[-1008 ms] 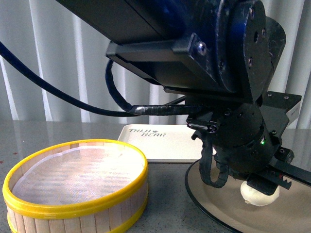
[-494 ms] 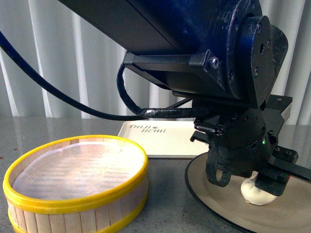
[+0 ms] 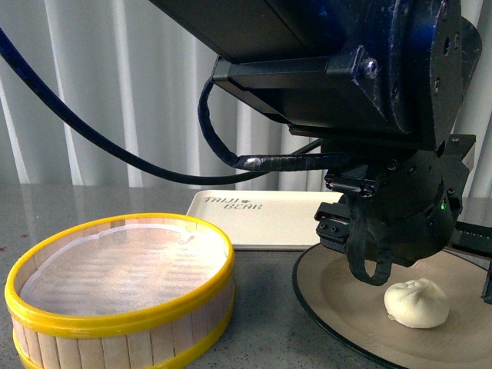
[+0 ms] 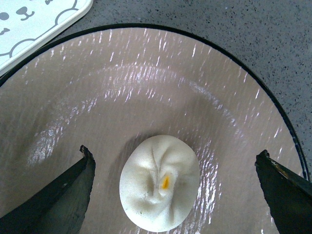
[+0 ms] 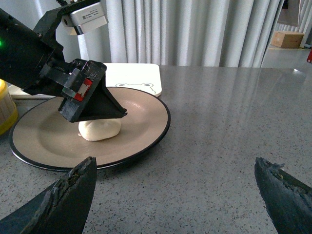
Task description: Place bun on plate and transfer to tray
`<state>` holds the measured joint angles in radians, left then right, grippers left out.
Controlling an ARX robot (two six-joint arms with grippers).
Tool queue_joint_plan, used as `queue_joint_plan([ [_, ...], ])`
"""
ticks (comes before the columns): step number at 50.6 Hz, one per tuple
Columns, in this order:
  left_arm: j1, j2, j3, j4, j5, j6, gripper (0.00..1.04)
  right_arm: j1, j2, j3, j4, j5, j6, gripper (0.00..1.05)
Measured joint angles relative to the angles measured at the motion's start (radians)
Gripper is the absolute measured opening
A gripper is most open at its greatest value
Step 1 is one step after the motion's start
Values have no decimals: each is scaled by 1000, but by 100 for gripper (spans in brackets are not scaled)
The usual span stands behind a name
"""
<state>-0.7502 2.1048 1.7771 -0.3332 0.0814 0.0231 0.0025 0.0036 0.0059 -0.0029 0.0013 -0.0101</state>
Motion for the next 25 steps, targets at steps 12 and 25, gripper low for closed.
queue_joint_plan([
  [12, 94, -33, 12, 59, -4, -79, 98, 0, 0, 0, 0, 0, 0, 96],
  [25, 315, -159, -31, 114, -81, -214, 98, 0, 0, 0, 0, 0, 0, 96],
])
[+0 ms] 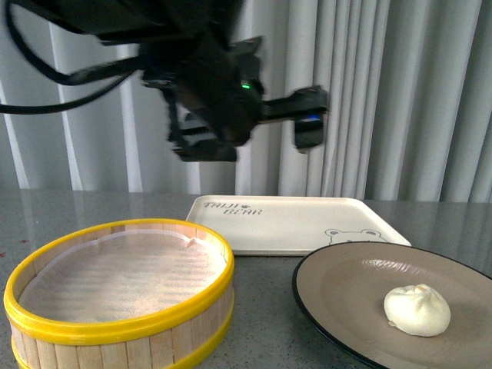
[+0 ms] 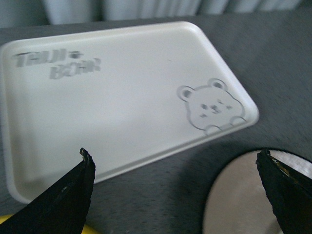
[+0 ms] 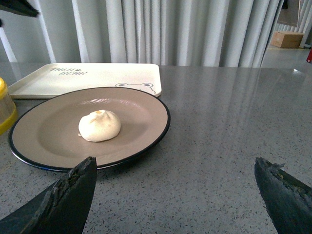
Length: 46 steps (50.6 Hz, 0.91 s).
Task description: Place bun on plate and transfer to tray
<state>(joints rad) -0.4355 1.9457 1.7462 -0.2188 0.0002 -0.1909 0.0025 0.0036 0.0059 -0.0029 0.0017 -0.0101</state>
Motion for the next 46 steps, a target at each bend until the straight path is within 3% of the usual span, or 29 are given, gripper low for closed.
queue_joint_plan([
  [9, 190, -124, -118, 2, -93, -79, 98, 0, 0, 0, 0, 0, 0, 96],
  [15, 190, -128, -124, 2, -87, -85, 98, 0, 0, 0, 0, -3, 0, 96],
  [17, 181, -147, -188, 125, -151, -42, 93, 0, 0, 0, 0, 0, 0, 96],
  [18, 178, -171, -261, 257, -198, 1, 87, 0, 0, 0, 0, 0, 0, 96],
  [25, 203, -337, -632, 716, -203, 136, 62, 0, 0, 0, 0, 0, 0, 96],
  [30, 252, -460, -858, 866, -184, 164, 43, 0, 0, 0, 0, 0, 0, 96],
  [41, 298, -606, -1179, 983, -127, 178, 4, 0, 0, 0, 0, 0, 0, 96],
  [46, 313, -668, -1266, 1013, -109, 183, 4, 0, 0, 0, 0, 0, 0, 96],
])
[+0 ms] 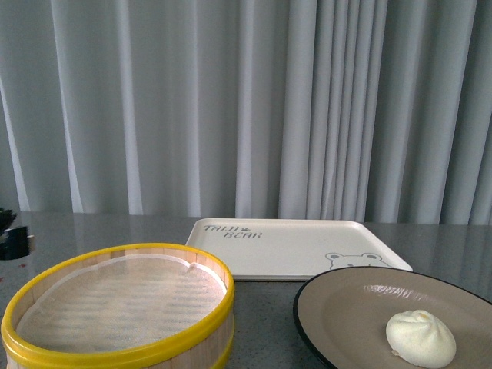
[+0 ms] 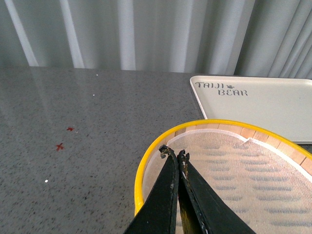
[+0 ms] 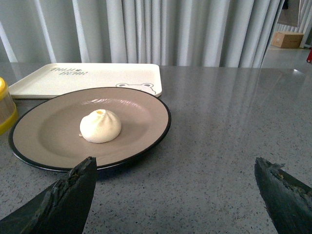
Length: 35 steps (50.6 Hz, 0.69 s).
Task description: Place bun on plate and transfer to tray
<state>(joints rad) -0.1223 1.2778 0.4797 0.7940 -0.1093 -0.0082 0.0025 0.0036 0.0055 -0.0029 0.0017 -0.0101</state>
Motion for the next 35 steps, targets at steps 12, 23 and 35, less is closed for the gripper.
queue_joint_plan([
  [12, 40, -131, -167, 28, 27, 0, 4, 0, 0, 0, 0, 0, 0, 96],
  [23, 101, -257, -278, 20, 104, 1, 4, 0, 0, 0, 0, 0, 0, 96],
  [35, 121, -390, -358, -37, 109, 1, 4, 0, 0, 0, 0, 0, 0, 96],
])
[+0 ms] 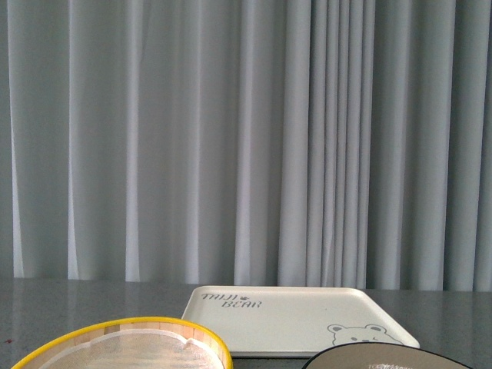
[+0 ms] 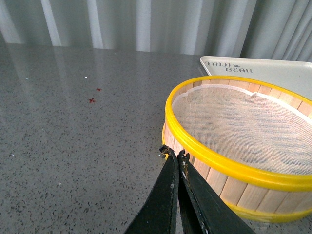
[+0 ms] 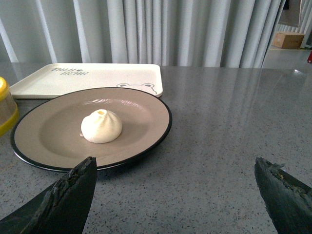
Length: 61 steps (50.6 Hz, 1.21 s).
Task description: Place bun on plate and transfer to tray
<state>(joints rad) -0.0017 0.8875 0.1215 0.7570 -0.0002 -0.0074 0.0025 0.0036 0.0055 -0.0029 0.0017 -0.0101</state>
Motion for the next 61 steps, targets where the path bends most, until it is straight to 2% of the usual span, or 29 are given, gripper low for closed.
queue_joint_plan([
  [14, 0, -172, -61, -110, 0, 0, 4, 0, 0, 0, 0, 0, 0, 96],
  [21, 0, -203, -95, -92, 0, 0, 4, 0, 0, 0, 0, 0, 0, 96],
  [46, 0, -519, -95, -386, 0, 0, 4, 0, 0, 0, 0, 0, 0, 96],
  [61, 0, -635, -95, -501, 0, 0, 4, 0, 0, 0, 0, 0, 0, 96],
])
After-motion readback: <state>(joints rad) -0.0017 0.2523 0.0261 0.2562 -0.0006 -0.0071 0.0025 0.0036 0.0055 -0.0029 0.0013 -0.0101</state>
